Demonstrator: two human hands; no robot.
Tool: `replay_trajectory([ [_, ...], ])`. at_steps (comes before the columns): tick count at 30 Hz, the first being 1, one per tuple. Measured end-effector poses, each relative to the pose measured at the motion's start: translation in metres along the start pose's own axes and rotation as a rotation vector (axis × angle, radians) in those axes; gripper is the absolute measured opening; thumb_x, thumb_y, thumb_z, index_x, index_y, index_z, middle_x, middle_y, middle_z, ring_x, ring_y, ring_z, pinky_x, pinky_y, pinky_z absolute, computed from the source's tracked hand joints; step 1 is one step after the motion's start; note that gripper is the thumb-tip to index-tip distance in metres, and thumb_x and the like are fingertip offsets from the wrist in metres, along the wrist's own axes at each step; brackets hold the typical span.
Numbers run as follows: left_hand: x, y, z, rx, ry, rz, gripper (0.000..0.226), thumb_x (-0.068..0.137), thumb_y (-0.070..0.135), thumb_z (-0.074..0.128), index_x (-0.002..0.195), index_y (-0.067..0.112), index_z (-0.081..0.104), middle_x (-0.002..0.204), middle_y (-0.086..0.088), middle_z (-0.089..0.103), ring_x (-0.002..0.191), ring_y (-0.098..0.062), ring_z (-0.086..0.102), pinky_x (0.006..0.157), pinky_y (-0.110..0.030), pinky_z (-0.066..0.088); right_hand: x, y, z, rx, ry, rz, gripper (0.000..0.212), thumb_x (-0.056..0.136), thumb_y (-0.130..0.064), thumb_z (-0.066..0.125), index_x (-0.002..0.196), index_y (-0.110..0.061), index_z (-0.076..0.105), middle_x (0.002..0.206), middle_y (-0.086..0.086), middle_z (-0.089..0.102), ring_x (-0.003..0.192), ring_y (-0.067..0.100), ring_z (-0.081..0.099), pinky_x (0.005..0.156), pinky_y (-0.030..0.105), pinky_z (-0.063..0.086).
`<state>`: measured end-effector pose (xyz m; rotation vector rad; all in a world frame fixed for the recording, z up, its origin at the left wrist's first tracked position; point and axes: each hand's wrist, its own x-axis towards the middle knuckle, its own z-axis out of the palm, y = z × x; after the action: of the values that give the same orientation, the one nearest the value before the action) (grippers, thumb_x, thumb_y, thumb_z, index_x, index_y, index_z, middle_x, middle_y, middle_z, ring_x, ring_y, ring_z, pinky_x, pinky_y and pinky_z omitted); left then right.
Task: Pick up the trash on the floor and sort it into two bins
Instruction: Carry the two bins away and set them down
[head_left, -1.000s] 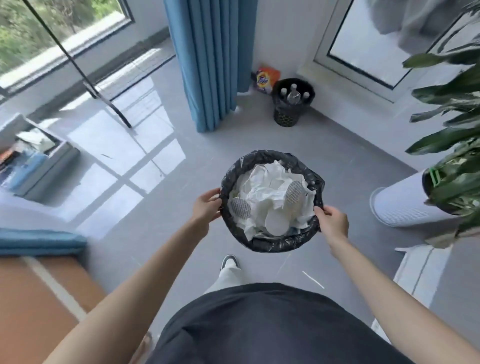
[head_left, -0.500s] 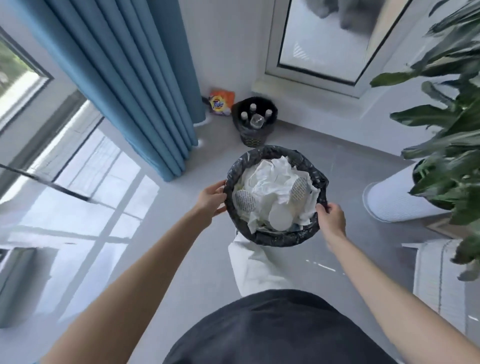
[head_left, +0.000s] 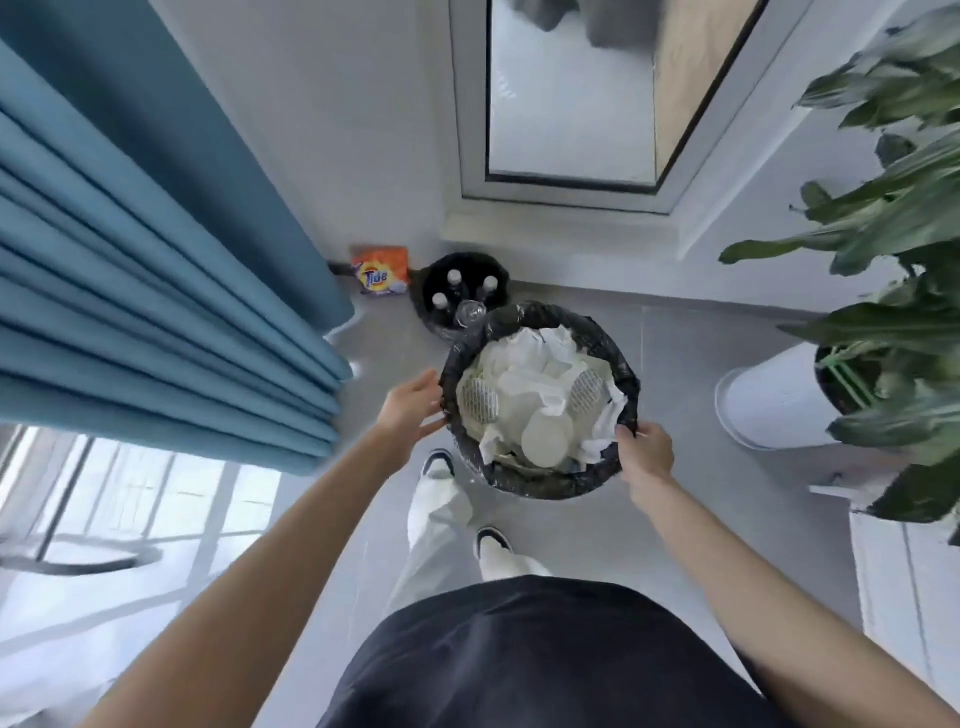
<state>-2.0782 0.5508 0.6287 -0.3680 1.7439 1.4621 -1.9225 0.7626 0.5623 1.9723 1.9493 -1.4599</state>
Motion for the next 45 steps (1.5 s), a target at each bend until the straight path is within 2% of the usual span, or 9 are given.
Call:
replay_trajectory([
  [5,0.068,0.041,0.006,0.014,-0.132,-0.121,0.052,0.096,0.016,0.052,0.144,0.01,0.032,0.119,-0.005,0.058,0.102,-0.024,0.058,0.094,-0.036,0.045,0.029,-0.025,0.026,0.07,0.093,0.159,0.022,0.088,-0.013,0.054,0.107,-0.003,0.06,0.095,0.014,0.061,0.089,0.036,0.059,0.085,0.051,0.052],
  [9,0.127,0.074,0.01,0.148,-0.236,-0.176,0.046,0.098,0.017,0.05,0.142,0.014,0.036,0.134,-0.002,0.053,0.107,-0.023,0.058,0.098,-0.036,0.044,0.062,-0.045,0.052,0.173,0.189,0.289,0.024,0.087,-0.013,0.056,0.108,-0.001,0.06,0.101,0.018,0.064,0.092,0.037,0.06,0.086,0.053,0.052],
  [15,0.204,0.119,0.021,0.259,-0.273,-0.174,0.039,0.098,0.018,0.048,0.137,0.017,0.044,0.126,0.003,0.056,0.103,-0.02,0.059,0.081,-0.026,0.048,0.102,-0.08,0.089,0.31,0.291,0.432,0.01,0.087,-0.013,0.055,0.094,-0.009,0.06,0.093,0.015,0.062,0.09,0.04,0.062,0.082,0.056,0.053],
  [20,0.261,0.13,0.041,0.294,-0.297,-0.204,0.036,0.099,0.015,0.045,0.135,0.016,0.045,0.128,0.001,0.056,0.105,-0.021,0.058,0.081,-0.028,0.048,0.156,-0.096,0.12,0.402,0.333,0.533,0.024,0.088,-0.009,0.055,0.111,-0.003,0.061,0.1,0.014,0.061,0.087,0.037,0.061,0.082,0.054,0.054],
  [26,0.345,0.1,0.071,0.406,-0.304,-0.242,0.036,0.099,0.014,0.044,0.134,0.019,0.048,0.127,0.003,0.056,0.114,-0.021,0.056,0.094,-0.033,0.045,0.249,-0.089,0.167,0.573,0.341,0.652,0.025,0.089,-0.004,0.053,0.113,-0.003,0.061,0.107,0.014,0.062,0.09,0.034,0.061,0.072,0.042,0.056],
  [31,0.42,0.047,0.11,0.412,-0.252,-0.319,0.036,0.098,0.017,0.044,0.134,0.022,0.047,0.127,0.006,0.055,0.112,-0.017,0.055,0.093,-0.033,0.045,0.324,-0.076,0.209,0.618,0.324,0.726,0.036,0.089,0.005,0.048,0.124,0.0,0.052,0.121,0.017,0.056,0.101,0.035,0.058,0.087,0.047,0.052],
  [35,0.472,0.014,0.148,0.266,-0.185,-0.426,0.037,0.098,0.026,0.046,0.135,0.021,0.045,0.136,0.003,0.047,0.118,-0.017,0.047,0.094,-0.033,0.039,0.382,-0.066,0.244,0.615,0.296,0.7,0.039,0.088,0.006,0.048,0.127,0.0,0.049,0.123,0.02,0.055,0.089,0.033,0.058,0.079,0.041,0.053],
  [38,0.513,-0.004,0.173,0.16,-0.166,-0.521,0.048,0.099,0.041,0.038,0.144,0.023,0.034,0.15,0.007,0.032,0.139,-0.016,0.028,0.11,-0.04,0.025,0.422,-0.054,0.272,0.643,0.257,0.704,0.04,0.087,0.008,0.048,0.127,0.0,0.052,0.121,0.02,0.057,0.076,0.03,0.058,0.078,0.044,0.056],
  [45,0.579,-0.033,0.202,-0.013,-0.147,-0.573,0.052,0.101,0.048,0.019,0.147,0.026,0.025,0.152,0.01,0.028,0.142,-0.015,0.021,0.113,-0.038,0.015,0.479,-0.032,0.311,0.713,0.199,0.745,0.035,0.087,0.01,0.05,0.122,0.004,0.053,0.116,0.023,0.058,0.089,0.034,0.059,0.085,0.049,0.054],
])
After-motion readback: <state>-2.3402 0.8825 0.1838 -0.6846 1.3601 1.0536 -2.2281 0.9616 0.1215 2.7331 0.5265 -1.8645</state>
